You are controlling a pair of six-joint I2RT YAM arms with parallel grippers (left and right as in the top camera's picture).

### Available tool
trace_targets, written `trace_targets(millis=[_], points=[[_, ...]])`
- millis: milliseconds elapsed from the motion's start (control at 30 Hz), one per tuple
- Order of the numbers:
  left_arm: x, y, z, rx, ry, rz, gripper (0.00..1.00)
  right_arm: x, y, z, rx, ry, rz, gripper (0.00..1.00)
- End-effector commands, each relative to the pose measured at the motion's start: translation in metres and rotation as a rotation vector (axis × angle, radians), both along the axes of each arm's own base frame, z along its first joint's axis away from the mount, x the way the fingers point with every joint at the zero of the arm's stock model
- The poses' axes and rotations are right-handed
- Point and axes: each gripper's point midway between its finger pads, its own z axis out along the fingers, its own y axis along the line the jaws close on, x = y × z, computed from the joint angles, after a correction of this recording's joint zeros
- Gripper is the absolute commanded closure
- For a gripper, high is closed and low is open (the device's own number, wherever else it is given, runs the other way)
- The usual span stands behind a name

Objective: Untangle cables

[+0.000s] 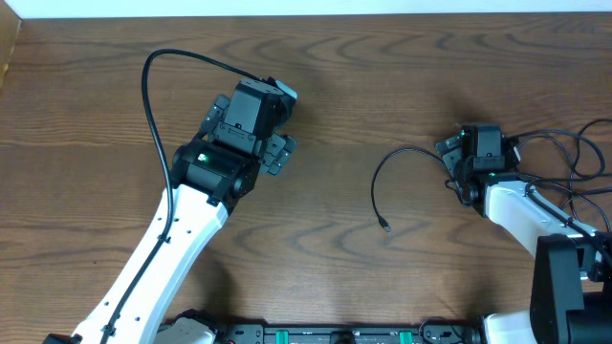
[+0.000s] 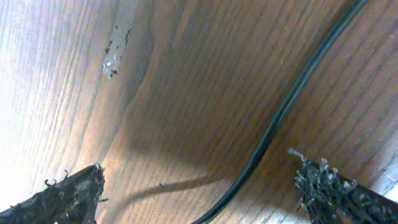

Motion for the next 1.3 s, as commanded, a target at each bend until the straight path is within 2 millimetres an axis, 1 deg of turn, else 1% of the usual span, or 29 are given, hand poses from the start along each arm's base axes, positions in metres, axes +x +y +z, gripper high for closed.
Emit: trace_targets(millis=[0, 33, 67, 233, 333, 433, 500, 567, 667, 700, 767, 800, 867, 933, 967, 1000, 1067, 1267], points=[[-0.001, 0.002, 0.0, 0.001, 0.004, 0.008, 0.02, -0.031, 0.004, -0.035, 0.097, 0.115, -0.12, 0.01], [-0.002, 0.002, 0.0, 0.002, 0.006, 0.008, 0.02, -0.032, 0.005, -0.035, 0.124, 0.113, -0.165, 0.01], [-0.002, 0.002, -0.001, 0.003, 0.009, 0.008, 0.02, -0.032, 0.007, -0.035, 0.148, 0.111, -0.192, 0.03], [-0.003, 0.003, -0.001, 0.005, 0.012, 0.008, 0.02, -0.034, 0.028, -0.036, 0.285, 0.116, -0.294, 0.07], [-0.003, 0.003, -0.001, 0.005, 0.012, 0.008, 0.02, -0.035, 0.044, -0.036, 0.355, 0.121, -0.348, 0.05], [-0.003, 0.003, -0.001, 0.005, 0.012, 0.008, 0.02, -0.037, 0.062, -0.036, 0.383, 0.126, -0.348, 0.07], [-0.003, 0.003, -0.001, 0.005, 0.012, 0.008, 0.02, -0.036, 0.063, -0.035, 0.352, 0.104, -0.346, 0.14], [-0.003, 0.003, -0.001, 0.005, 0.012, 0.008, 0.02, -0.035, 0.058, -0.034, 0.304, 0.083, -0.357, 0.22], [-0.003, 0.003, -0.001, 0.005, 0.012, 0.008, 0.02, -0.036, 0.059, -0.034, 0.307, 0.088, -0.353, 0.33], [-0.003, 0.003, -0.001, 0.005, 0.012, 0.008, 0.02, -0.037, 0.059, -0.035, 0.305, 0.093, -0.354, 0.4], [-0.003, 0.003, -0.001, 0.005, 0.012, 0.008, 0.02, -0.038, 0.059, -0.035, 0.303, 0.096, -0.355, 0.59], [-0.003, 0.003, -0.001, 0.005, 0.013, 0.008, 0.02, -0.038, 0.059, -0.035, 0.303, 0.096, -0.355, 0.64], [-0.003, 0.003, -0.002, 0.007, 0.016, 0.008, 0.02, -0.038, 0.059, -0.035, 0.302, 0.097, -0.355, 0.7], [-0.004, 0.003, -0.002, 0.008, 0.019, 0.008, 0.02, -0.041, 0.058, -0.036, 0.297, 0.107, -0.357, 0.85], [-0.004, 0.003, -0.003, 0.009, 0.02, 0.008, 0.02, -0.041, 0.058, -0.037, 0.296, 0.11, -0.357, 0.97], [-0.005, 0.004, -0.003, 0.01, 0.022, 0.008, 0.02, -0.042, 0.057, -0.037, 0.294, 0.113, -0.358, 0.99], [-0.005, 0.004, -0.003, 0.01, 0.023, 0.008, 0.02, -0.042, 0.056, -0.037, 0.283, 0.113, -0.354, 0.99], [-0.005, 0.004, -0.003, 0.01, 0.023, 0.008, 0.02, -0.043, 0.039, -0.036, 0.157, 0.097, -0.316, 0.99]])
